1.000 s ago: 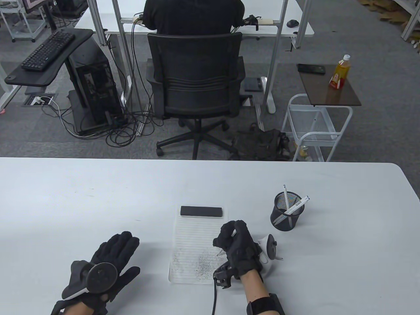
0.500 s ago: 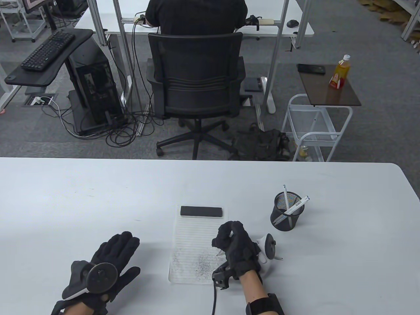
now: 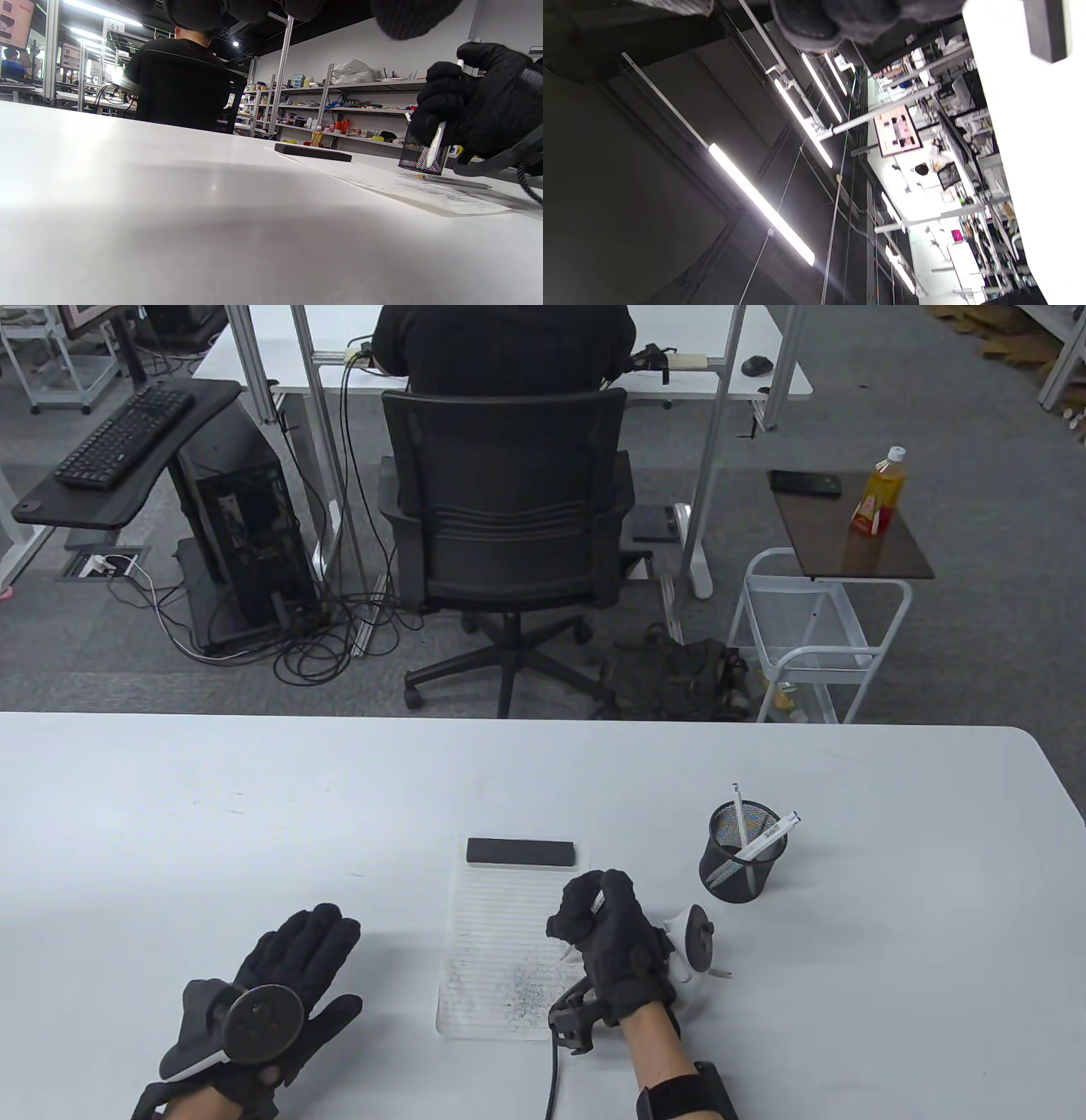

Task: Press to extend mechanical pencil leads

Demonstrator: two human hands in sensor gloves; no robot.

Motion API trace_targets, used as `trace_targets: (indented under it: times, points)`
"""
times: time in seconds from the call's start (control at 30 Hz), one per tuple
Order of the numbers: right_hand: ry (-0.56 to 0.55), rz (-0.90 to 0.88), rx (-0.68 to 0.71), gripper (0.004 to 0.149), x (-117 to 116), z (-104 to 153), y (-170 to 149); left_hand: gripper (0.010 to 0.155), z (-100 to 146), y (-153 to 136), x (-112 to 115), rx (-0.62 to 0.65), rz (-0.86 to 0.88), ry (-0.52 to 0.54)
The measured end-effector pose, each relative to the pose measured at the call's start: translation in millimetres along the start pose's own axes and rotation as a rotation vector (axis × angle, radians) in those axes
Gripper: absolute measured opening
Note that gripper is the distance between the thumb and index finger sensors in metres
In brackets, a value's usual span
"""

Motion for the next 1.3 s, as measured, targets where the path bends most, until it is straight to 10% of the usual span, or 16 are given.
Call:
trace_targets:
  times: [0.4,0.77,1.3]
  points:
    - [-0.124,0.777,-0.562,0.05,25.7,24.9,90.3,0.081,-0.5,0.7,0.1,0.007,-0.004,0.0]
    - [-0.279,1.292,-1.086,0.058,87.9,66.6,100.2,0.081,-0.8,2.3,1.7,0.017,-0.007,-0.007]
    - [-0.365,1.533,-1.225,0.053,120.8,67.9,90.1,0.081,-1.9,2.2,6.5,0.017,-0.014,-0.028]
Point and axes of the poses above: the tracker on the back of each hand, its own y axis roughly to the thumb side, its own z axis roughly from the fingertips to the wrist, x = y × z, the point moved 5 cm from there along -z, roughly from the wrist to the fingertips, and after that the axes turned 15 degrees about y, right-handed, at the moved point
